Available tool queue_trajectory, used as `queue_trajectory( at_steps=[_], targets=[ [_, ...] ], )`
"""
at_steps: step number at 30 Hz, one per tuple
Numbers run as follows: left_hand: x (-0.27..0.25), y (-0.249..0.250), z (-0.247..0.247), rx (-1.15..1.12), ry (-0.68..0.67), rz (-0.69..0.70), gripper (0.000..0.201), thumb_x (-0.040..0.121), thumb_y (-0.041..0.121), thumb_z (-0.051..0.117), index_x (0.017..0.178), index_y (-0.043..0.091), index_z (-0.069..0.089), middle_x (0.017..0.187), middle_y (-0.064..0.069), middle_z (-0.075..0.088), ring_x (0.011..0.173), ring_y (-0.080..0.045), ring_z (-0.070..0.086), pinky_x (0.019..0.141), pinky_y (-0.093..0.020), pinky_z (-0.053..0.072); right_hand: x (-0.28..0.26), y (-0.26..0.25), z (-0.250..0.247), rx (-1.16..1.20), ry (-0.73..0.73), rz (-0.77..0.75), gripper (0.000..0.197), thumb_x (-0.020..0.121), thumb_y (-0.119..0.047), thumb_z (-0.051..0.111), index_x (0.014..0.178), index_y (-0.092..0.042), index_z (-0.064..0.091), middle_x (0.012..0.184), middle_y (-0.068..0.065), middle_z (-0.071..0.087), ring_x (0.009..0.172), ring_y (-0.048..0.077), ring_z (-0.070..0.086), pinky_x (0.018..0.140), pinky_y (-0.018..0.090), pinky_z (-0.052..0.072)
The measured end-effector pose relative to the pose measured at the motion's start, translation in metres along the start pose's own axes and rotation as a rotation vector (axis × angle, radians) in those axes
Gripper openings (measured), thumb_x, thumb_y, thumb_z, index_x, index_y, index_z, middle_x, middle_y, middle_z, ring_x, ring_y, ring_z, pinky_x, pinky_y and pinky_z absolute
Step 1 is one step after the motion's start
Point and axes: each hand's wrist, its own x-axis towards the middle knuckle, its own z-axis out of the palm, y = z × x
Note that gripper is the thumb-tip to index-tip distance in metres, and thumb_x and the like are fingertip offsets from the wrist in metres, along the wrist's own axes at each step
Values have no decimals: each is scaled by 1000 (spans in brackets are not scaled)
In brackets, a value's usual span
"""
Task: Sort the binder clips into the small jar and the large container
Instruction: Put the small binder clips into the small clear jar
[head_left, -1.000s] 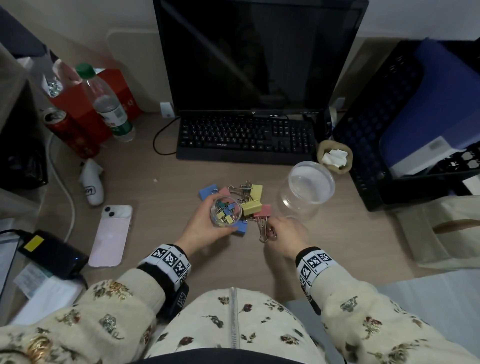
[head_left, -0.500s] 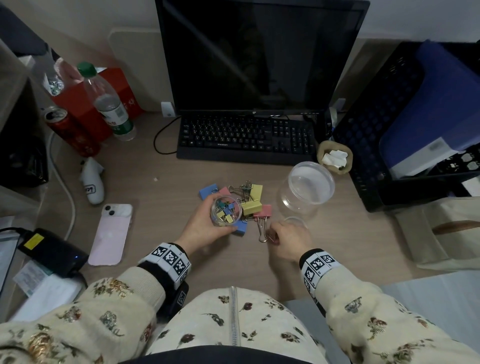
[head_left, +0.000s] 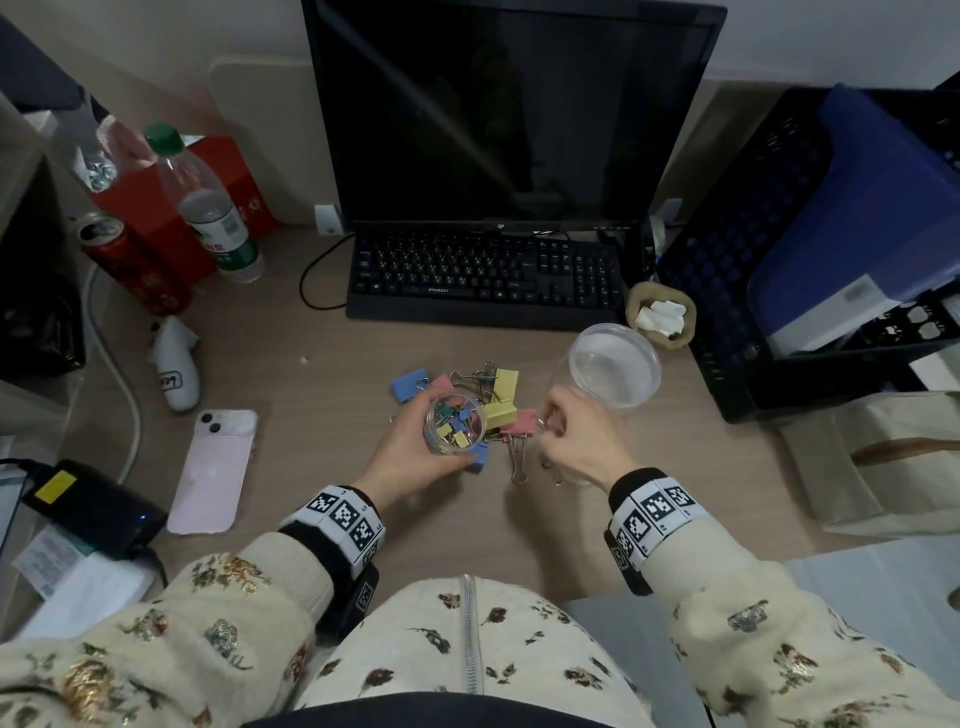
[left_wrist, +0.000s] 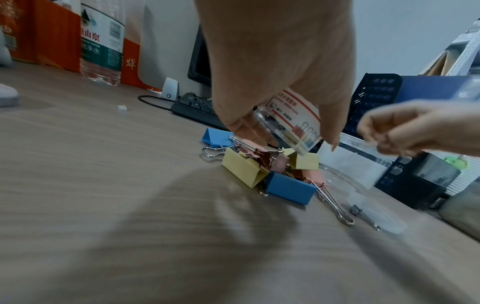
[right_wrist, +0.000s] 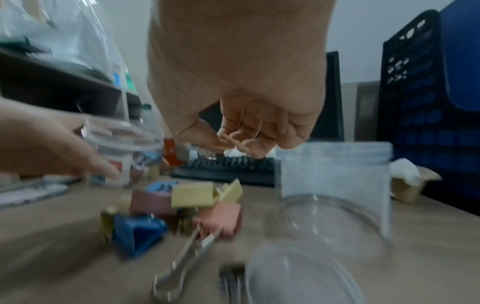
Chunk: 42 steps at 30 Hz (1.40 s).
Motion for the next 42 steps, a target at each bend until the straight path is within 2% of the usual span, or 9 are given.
queue_trajectory(
  at_steps=[3, 7, 10, 13, 18, 27, 33, 38, 42],
  targets=[
    [1, 1, 5, -3, 8, 17, 74, 60, 26, 92, 116, 39, 46, 116, 17, 56, 108, -4, 57, 98, -30, 48, 5, -22, -7, 130, 32, -151, 11, 78, -15, 57, 84, -21, 50, 83, -8, 49, 72, 11, 47, 58, 24, 37],
    [3, 6, 10, -39, -19, 34, 74, 60, 23, 92, 118, 40, 48, 132, 21, 47, 120, -6, 54, 102, -28, 45, 13, -36, 4, 185, -21, -291, 22, 74, -22, 57, 95, -27, 51, 91, -12, 51, 79, 15, 53, 67, 39, 50],
    [3, 3, 8, -87, -12, 9, 89, 60, 26, 91, 136, 22, 45, 142, 17, 43, 127, -5, 50, 109, -28, 41, 19, -21, 16, 259, 4, -234, 26, 79, -26, 57, 105, -30, 53, 93, -16, 51, 83, 10, 55, 73, 40, 51],
    [0, 1, 1, -75, 30, -18, 79, 66, 14, 89, 131, 25, 45, 139, 6, 51, 119, -3, 52, 99, -10, 41, 24, 0, 22, 163, 19, -93, 22, 83, -31, 56, 105, -31, 52, 95, -12, 51, 89, 13, 55, 77, 40, 50],
    [-3, -1, -5, -33, 76, -73, 77, 63, 24, 91, 126, 32, 47, 120, 14, 58, 110, -4, 57, 96, -25, 47, 27, 17, 36, -158, -160, 27, 51, 79, -43, 61, 125, -23, 48, 124, -1, 49, 116, 21, 45, 97, 39, 39],
    [-2, -1, -8, -26, 126, -111, 75, 62, 20, 91, 122, 34, 47, 112, 23, 56, 107, 0, 57, 93, -22, 47, 38, 17, 46, -367, -177, 59, 57, 82, -64, 45, 110, -15, 56, 109, 5, 64, 104, 26, 58, 86, 39, 41],
    [0, -3, -1, -36, 109, -111, 78, 60, 26, 91, 126, 30, 49, 120, 14, 59, 111, -5, 58, 99, -34, 49, 23, 12, 30, -414, -260, 114, 39, 85, -57, 44, 71, -21, 53, 76, 0, 58, 75, 23, 58, 66, 27, 43],
    [1, -1, 6, -12, 77, -95, 85, 55, 43, 87, 129, 32, 47, 127, 13, 57, 117, -7, 55, 103, -40, 48, 11, 8, 31, -466, -423, 103, 43, 88, -58, 41, 88, -24, 66, 82, 2, 60, 88, 24, 62, 68, 27, 41],
    [3, 0, 10, 4, 85, -99, 79, 60, 31, 90, 127, 34, 47, 129, 11, 54, 119, -9, 53, 104, -38, 47, 12, 7, 31, -336, -333, 17, 38, 86, -49, 46, 76, -16, 62, 74, 1, 63, 77, 26, 64, 67, 30, 51]
  ],
)
